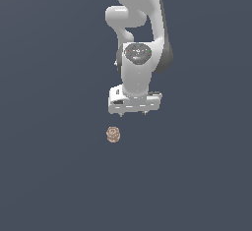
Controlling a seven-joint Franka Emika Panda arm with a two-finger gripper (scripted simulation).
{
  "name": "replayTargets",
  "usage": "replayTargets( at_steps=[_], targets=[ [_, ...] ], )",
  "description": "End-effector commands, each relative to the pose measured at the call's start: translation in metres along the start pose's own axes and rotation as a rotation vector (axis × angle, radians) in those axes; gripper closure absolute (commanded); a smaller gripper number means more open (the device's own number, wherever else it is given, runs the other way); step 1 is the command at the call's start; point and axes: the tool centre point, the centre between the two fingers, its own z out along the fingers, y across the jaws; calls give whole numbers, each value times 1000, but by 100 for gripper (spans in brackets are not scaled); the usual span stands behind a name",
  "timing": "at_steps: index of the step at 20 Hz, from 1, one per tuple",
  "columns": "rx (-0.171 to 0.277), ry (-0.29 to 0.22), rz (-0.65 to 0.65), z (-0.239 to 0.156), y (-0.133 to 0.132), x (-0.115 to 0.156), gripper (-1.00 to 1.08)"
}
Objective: Pick up the object and move it to a goal position.
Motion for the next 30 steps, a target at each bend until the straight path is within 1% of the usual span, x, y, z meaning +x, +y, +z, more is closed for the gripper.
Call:
replayTargets(
  at_steps=[1, 4, 8, 10, 12, 15, 18, 21, 27, 30],
  targets=[
    [0, 0, 0, 0, 0, 0, -92],
    [5, 7, -5, -2, -6, 2, -92],
    [21, 31, -24, -12, -29, 7, -92],
    [25, 37, -31, -15, -35, 8, -92],
    [26, 38, -33, -15, -36, 8, -92],
    [24, 36, -20, -12, -30, 9, -92],
    [25, 36, 10, -6, -19, 12, -92],
    [23, 36, 58, 5, -1, 18, -92],
    [14, 36, 193, 36, 54, 27, -92],
    [8, 36, 244, 49, 75, 29, -92]
  ],
)
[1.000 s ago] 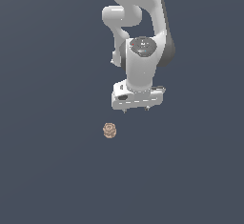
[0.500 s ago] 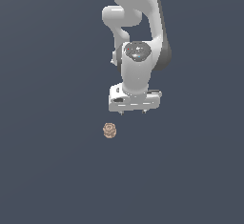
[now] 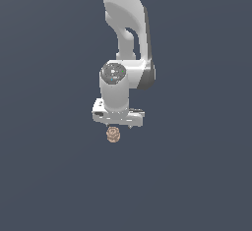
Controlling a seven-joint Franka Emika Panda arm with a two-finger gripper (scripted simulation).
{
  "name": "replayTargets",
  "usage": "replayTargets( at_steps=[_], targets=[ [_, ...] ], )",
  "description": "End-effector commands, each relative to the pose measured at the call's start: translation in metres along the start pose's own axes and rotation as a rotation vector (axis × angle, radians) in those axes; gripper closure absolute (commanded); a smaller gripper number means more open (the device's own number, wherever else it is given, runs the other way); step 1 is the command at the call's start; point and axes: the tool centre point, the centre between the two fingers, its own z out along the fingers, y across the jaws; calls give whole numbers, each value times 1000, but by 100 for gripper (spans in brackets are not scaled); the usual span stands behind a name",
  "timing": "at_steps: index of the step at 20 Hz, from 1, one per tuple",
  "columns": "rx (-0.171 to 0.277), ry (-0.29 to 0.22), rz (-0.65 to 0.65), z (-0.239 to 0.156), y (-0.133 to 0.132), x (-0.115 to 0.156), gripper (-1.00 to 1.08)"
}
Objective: Pick up the object and move it to a goal position.
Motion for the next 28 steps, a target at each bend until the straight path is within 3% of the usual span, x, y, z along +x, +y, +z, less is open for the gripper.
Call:
replayTargets(
  at_steps=[1, 6, 25, 26, 28],
  targets=[
    [-5, 2, 39, 9, 15, 5, -92],
    [-11, 3, 73, 18, 30, 8, -92],
    [-11, 3, 74, 68, 31, 8, -92],
    [-11, 3, 74, 68, 31, 8, 108],
    [-11, 3, 74, 68, 31, 8, 108]
  ],
)
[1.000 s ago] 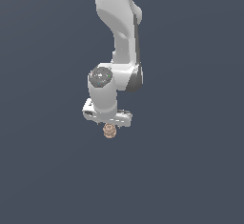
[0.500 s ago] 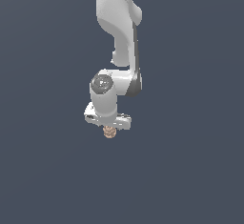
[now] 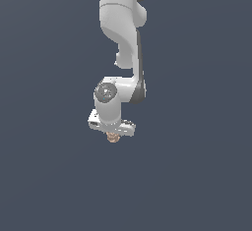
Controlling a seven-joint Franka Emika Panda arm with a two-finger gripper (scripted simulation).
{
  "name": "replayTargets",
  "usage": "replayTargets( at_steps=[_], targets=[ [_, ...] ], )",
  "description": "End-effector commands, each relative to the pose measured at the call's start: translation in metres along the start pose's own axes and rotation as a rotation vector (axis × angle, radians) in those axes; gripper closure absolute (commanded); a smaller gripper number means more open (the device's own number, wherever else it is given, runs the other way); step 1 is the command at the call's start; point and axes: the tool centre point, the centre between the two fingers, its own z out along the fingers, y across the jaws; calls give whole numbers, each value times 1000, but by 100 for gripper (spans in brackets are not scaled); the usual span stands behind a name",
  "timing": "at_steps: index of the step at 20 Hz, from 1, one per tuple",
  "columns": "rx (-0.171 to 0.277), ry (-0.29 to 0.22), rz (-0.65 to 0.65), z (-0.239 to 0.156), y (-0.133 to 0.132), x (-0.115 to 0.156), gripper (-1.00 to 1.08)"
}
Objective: Pick up the object and move it to a goal position.
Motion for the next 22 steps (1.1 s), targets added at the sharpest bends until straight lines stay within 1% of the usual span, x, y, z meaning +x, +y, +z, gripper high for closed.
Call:
replayTargets(
  at_steps=[1, 13, 18, 22],
  targets=[
    [0, 0, 0, 0, 0, 0, 108],
    [0, 1, 0, -2, -4, -4, 108],
    [0, 1, 0, -10, -17, -16, 108],
    [0, 1, 0, -20, -34, -32, 108]
  ],
)
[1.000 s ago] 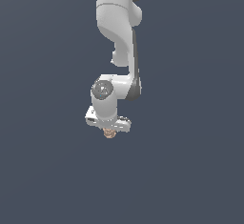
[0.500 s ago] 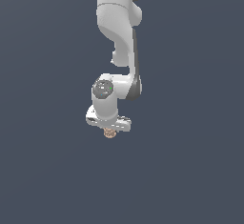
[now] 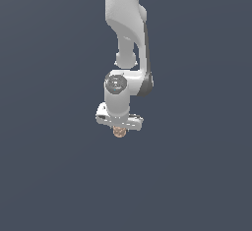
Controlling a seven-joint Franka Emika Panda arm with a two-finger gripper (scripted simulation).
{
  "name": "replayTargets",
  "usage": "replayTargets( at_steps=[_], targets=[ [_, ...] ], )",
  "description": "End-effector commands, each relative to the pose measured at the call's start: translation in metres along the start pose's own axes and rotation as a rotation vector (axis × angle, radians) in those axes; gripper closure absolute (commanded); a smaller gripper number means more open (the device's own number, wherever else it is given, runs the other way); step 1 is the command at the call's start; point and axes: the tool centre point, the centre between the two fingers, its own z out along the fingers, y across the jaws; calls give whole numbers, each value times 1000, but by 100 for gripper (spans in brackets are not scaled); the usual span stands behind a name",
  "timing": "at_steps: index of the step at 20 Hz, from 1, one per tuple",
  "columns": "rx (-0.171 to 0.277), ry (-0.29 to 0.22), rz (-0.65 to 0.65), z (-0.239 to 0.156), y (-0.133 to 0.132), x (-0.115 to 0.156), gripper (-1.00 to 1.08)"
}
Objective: Pick up the object and move it to a goal position.
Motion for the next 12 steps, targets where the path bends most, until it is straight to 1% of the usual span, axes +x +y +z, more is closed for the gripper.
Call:
replayTargets(
  at_steps=[1, 12],
  targets=[
    [0, 1, -1, -8, -13, -12, 108],
    [0, 1, -1, -55, -95, -87, 108]
  ],
)
